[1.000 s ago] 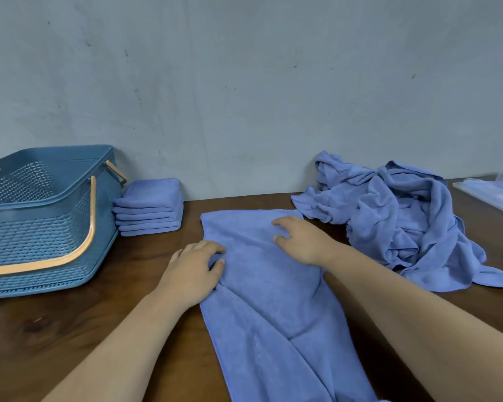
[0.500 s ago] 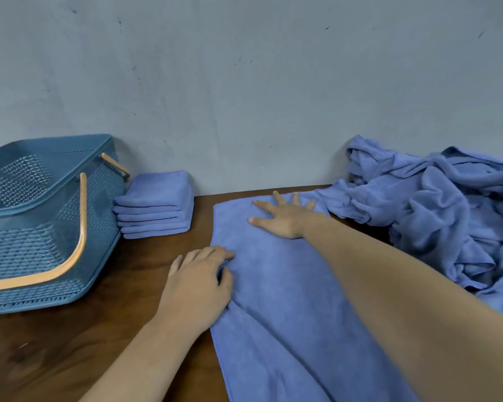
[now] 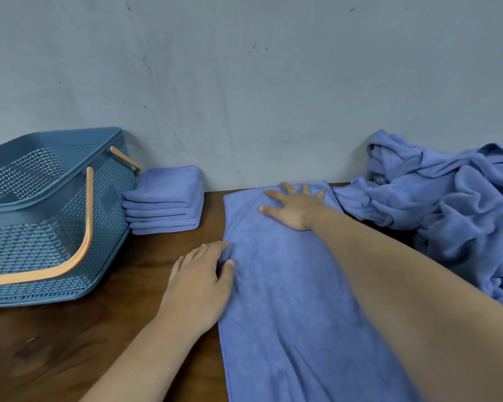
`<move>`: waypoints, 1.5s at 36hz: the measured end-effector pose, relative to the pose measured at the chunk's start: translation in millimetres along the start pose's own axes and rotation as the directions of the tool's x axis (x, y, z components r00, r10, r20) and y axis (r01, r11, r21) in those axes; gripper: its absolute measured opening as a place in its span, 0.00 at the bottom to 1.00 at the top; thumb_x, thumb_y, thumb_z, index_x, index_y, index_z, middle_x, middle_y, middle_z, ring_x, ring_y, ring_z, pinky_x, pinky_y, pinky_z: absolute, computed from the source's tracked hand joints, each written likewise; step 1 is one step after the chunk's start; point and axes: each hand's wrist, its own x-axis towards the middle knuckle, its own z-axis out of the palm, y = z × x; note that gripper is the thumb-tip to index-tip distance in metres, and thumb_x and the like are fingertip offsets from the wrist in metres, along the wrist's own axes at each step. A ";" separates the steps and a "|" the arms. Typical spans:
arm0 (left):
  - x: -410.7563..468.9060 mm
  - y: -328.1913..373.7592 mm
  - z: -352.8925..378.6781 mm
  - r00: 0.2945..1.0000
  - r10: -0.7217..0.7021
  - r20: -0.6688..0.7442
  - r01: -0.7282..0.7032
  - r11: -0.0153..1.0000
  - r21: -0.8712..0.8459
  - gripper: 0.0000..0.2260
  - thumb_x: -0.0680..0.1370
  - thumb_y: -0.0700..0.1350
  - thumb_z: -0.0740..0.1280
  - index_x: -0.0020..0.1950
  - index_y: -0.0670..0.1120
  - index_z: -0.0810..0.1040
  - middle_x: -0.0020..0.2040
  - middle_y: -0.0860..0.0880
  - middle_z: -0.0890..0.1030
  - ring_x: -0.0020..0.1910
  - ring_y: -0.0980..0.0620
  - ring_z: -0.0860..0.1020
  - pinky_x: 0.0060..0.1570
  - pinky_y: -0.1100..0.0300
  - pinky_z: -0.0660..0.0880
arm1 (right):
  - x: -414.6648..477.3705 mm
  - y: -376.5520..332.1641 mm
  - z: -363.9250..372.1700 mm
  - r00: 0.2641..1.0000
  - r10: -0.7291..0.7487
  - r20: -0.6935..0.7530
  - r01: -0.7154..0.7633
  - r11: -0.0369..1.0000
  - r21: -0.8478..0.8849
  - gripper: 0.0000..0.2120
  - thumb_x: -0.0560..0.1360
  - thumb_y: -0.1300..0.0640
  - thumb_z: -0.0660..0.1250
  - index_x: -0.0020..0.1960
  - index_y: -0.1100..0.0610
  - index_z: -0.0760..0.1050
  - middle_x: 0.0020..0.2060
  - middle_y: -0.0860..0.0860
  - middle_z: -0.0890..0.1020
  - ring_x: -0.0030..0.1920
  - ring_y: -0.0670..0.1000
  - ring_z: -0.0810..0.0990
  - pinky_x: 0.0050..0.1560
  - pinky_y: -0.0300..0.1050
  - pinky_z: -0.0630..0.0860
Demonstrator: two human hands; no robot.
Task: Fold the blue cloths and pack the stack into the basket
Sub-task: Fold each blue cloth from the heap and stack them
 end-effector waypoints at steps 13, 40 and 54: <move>-2.0 1.9 2.5 0.999 0.015 0.036 -0.018 0.998 0.067 0.21 0.86 0.58 0.55 0.80 0.61 0.65 0.81 0.63 0.64 0.82 0.58 0.56 0.82 0.53 0.51 | -19.2 80.3 -3.7 0.982 0.120 -0.144 -0.111 0.991 0.072 0.42 0.79 0.24 0.46 0.86 0.47 0.54 0.85 0.51 0.56 0.84 0.55 0.55 0.81 0.62 0.54; 180.2 24.9 25.6 0.975 -0.091 0.203 0.049 0.978 0.205 0.21 0.89 0.54 0.48 0.73 0.45 0.71 0.77 0.46 0.72 0.75 0.44 0.69 0.76 0.43 0.57 | -25.4 79.7 -8.2 0.994 0.106 -0.022 -0.105 0.992 0.067 0.43 0.77 0.21 0.45 0.86 0.41 0.43 0.85 0.48 0.39 0.85 0.57 0.37 0.82 0.65 0.39; 103.5 1.8 20.0 0.996 0.079 0.029 -0.075 0.988 -0.133 0.22 0.89 0.49 0.54 0.83 0.50 0.65 0.83 0.53 0.64 0.83 0.57 0.59 0.78 0.64 0.52 | -27.6 78.9 -7.7 0.945 0.015 -0.326 0.025 0.993 0.116 0.32 0.85 0.34 0.50 0.83 0.50 0.60 0.83 0.51 0.62 0.83 0.55 0.56 0.80 0.65 0.53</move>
